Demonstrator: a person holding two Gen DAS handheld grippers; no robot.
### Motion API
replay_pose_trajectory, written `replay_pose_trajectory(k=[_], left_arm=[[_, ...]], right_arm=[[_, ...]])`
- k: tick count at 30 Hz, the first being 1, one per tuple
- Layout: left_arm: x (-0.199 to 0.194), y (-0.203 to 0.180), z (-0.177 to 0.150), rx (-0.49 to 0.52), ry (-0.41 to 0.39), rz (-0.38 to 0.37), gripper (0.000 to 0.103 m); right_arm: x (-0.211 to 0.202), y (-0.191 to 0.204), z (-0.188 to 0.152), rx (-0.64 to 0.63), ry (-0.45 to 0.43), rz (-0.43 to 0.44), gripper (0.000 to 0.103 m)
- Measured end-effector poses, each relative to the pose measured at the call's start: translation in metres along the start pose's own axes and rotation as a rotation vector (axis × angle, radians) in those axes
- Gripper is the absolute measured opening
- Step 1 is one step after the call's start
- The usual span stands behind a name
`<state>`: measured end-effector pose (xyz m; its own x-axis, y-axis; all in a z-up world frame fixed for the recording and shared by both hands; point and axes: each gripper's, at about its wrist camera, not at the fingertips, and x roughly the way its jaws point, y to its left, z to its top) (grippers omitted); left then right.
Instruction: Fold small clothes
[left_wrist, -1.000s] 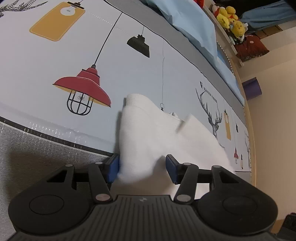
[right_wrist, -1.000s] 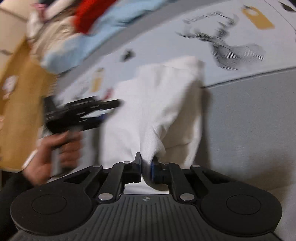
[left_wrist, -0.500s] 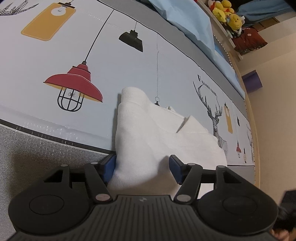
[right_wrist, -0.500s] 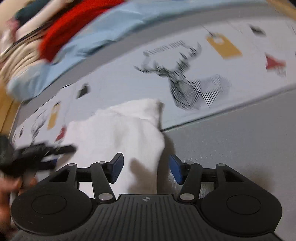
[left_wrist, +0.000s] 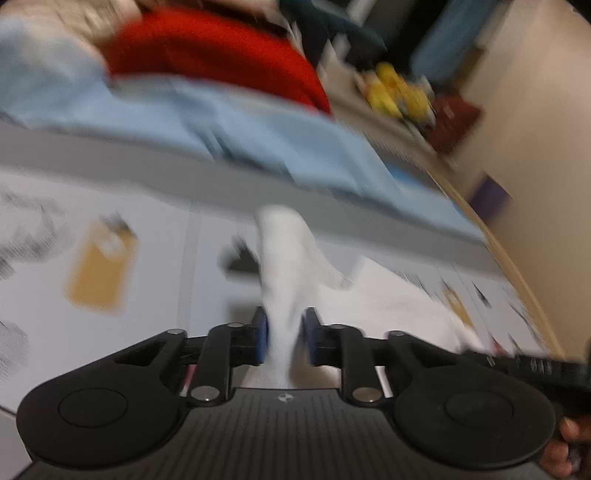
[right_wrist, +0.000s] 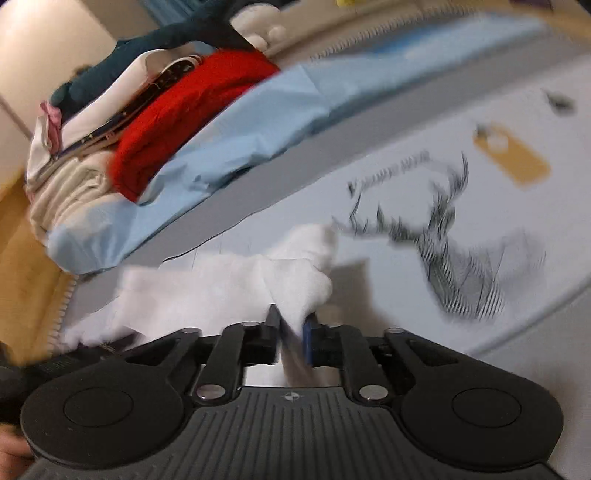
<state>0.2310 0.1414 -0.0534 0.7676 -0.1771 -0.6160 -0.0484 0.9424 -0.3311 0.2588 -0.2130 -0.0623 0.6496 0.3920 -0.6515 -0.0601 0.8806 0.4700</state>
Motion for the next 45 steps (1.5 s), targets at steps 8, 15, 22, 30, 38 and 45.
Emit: replay_pose_trajectory(k=[8,15,22,30,38,45], left_arm=[[0.011,0.0,-0.022,0.148,0.2,-0.077,0.047],[0.016,-0.007,-0.057,0.315,0.37,-0.005,0.044],[0.003,-0.005,-0.095,0.416,0.511,0.119,0.045],[-0.138,-0.05,-0.082,0.338,0.14,0.146,0.079],[-0.239,-0.099,-0.134,0.308,-0.117,0.201,0.087],[-0.223,-0.101,-0.156,0.203,0.005,0.241,0.094]], right_arm=[[-0.004,0.014,-0.005,-0.18,0.04,0.02,0.05],[0.03,0.004,-0.044,-0.219,0.358,-0.1,0.037],[0.011,0.009,-0.067,-0.351,0.428,-0.272,0.041],[-0.133,0.037,-0.037,-0.247,0.03,-0.196,0.064],[-0.219,0.062,-0.111,-0.389,-0.224,-0.175,0.085],[-0.224,0.089,-0.156,-0.444,-0.225,-0.183,0.087]])
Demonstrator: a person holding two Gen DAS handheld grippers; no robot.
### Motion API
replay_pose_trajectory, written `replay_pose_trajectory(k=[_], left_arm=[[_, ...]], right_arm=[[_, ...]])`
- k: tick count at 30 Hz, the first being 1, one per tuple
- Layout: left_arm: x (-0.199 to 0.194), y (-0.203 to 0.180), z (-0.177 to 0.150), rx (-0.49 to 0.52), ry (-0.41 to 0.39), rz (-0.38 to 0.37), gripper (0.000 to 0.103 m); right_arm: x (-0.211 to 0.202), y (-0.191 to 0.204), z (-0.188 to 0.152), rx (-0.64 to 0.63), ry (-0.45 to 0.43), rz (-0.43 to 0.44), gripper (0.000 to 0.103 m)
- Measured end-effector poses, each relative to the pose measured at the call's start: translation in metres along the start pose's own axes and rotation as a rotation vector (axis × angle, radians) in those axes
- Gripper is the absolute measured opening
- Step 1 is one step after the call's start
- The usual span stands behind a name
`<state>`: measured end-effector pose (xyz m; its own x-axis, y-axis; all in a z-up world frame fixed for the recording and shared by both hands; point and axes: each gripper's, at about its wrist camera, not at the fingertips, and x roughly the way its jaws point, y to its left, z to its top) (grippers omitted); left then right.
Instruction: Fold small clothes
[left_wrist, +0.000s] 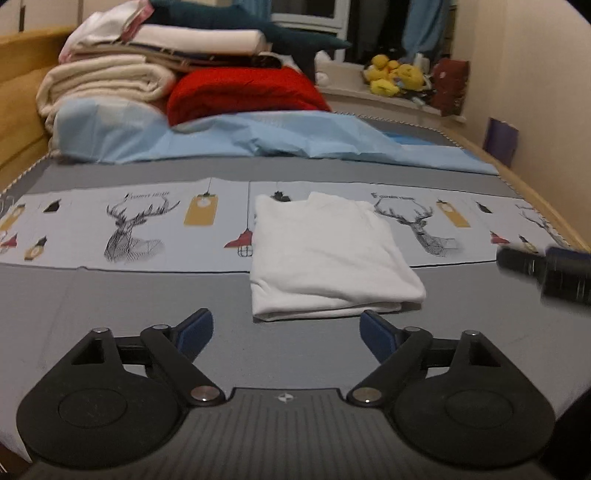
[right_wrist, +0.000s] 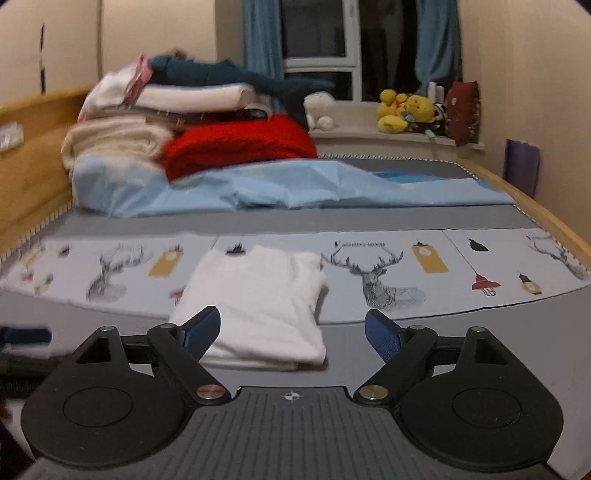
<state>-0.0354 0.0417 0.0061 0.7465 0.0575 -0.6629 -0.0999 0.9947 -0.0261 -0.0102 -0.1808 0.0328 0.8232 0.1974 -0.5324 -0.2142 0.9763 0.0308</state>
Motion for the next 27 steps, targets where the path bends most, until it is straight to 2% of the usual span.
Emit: replay_pose_trajectory(k=[2,5,8,12,27], left_arm=[[0.007,0.002,0.003,-0.045,0.018,0.032,0.095],[0.011,0.007,0.001,-0.111,0.051,0.027,0.095],[0.014,0.003,-0.001,-0.094,0.057,0.033,0.095],[0.018,0.001,-0.003,-0.077,0.059,0.033,0.095],[0.024,0.002,-0.003,-0.076,0.058,0.029,0.095]], right_arm=[[0.007,0.007,-0.002,-0.017,0.029,-0.02,0.087],[0.016,0.011,-0.004,0.001,0.067,-0.019,0.087],[0.023,0.015,-0.007,-0.001,0.098,-0.023,0.087],[0.026,0.021,-0.007,-0.01,0.095,-0.006,0.089],[0.04,0.03,-0.008,-0.024,0.129,0.021,0.09]])
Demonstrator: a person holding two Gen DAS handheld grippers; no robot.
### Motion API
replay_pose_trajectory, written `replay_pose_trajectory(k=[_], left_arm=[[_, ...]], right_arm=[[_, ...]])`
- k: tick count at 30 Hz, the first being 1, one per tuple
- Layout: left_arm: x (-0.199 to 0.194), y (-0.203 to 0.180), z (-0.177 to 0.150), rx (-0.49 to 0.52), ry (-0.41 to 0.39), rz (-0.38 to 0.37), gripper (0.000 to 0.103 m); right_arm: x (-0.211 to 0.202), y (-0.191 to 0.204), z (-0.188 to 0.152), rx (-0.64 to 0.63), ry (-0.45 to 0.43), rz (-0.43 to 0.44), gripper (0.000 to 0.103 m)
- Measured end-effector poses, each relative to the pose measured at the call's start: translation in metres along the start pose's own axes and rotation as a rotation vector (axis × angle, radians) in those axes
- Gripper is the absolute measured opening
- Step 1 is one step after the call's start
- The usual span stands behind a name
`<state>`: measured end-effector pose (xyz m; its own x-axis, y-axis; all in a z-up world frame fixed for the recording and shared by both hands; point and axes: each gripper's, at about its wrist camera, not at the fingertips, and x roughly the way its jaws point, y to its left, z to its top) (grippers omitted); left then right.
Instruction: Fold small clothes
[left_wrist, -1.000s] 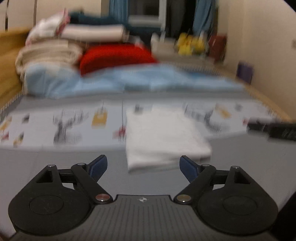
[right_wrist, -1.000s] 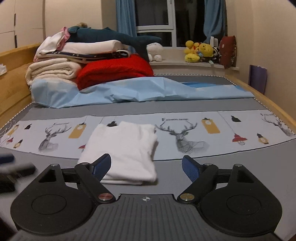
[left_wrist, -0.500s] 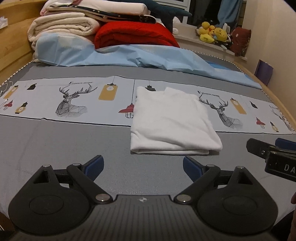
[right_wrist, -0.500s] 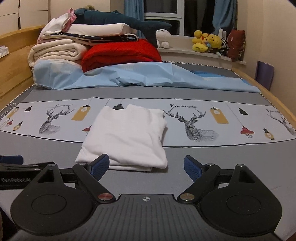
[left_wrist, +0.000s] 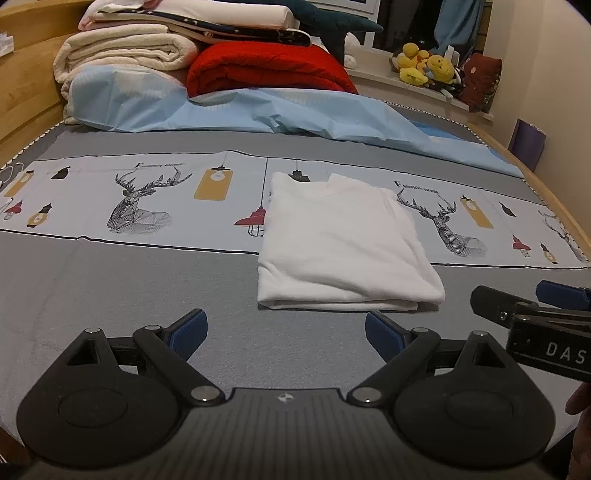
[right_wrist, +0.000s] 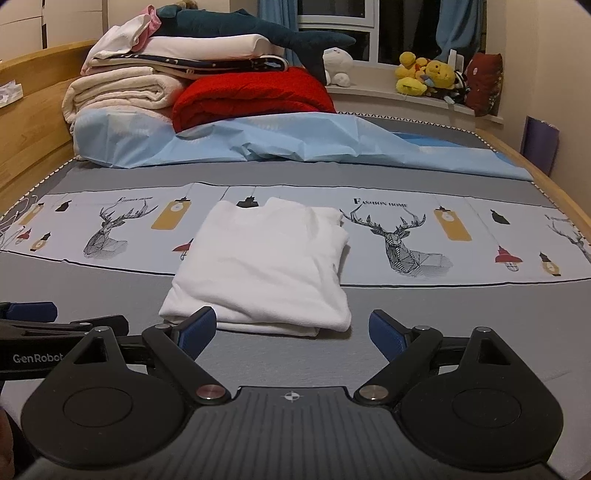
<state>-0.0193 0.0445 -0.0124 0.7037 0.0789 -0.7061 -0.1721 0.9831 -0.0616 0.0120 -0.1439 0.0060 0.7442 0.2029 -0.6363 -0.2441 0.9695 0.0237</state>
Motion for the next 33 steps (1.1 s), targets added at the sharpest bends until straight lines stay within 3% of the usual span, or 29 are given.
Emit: replay_pose_trajectory(k=[33], left_arm=[[-0.0022,0.0005,0.0011,0.006,-0.002,-0.006,0.095]], right_arm=[[0.0005,0.0069,-0.0009,-0.02,0.002,0.013,0.091]])
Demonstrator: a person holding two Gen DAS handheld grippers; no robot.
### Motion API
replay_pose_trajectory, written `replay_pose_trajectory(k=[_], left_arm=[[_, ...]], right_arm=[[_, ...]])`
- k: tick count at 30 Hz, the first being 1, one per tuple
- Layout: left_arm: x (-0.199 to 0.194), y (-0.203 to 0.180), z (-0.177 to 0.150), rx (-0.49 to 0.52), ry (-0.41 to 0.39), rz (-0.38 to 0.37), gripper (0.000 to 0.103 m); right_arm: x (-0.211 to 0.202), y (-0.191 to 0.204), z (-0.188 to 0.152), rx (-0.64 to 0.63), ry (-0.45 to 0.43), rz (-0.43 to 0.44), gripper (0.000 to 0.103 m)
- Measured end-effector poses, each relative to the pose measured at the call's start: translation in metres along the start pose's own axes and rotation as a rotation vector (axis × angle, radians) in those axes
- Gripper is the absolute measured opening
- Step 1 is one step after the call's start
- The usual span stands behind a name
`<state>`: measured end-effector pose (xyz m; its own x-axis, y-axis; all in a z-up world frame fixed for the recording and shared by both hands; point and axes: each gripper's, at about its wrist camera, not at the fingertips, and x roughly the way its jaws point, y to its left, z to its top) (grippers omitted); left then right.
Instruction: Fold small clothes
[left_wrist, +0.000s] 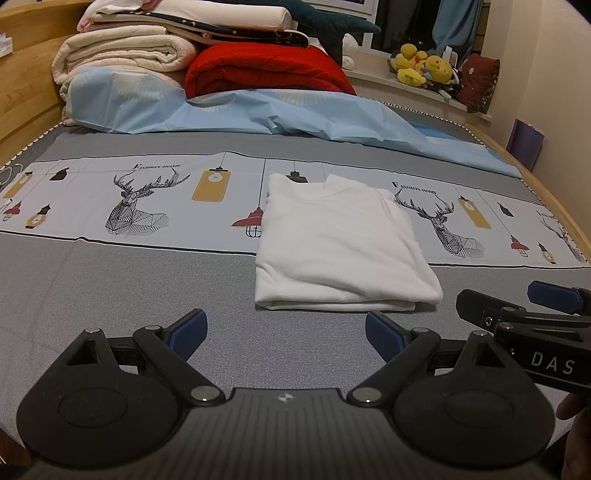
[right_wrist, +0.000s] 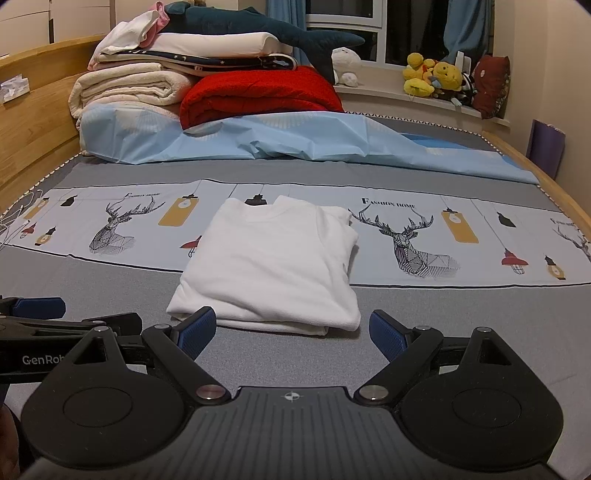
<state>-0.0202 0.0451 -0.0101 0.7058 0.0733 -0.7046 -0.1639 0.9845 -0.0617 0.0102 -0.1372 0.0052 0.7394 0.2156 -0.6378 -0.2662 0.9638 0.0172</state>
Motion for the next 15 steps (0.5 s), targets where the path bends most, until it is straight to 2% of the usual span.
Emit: replay_pose_trajectory(k=[15], left_arm=[[0.0002,0.0001,0.0,0.0,0.0,-0.001,0.095]], right_arm=[[0.0001,0.0006,-0.001,0.006,0.003,-0.002,0.091]])
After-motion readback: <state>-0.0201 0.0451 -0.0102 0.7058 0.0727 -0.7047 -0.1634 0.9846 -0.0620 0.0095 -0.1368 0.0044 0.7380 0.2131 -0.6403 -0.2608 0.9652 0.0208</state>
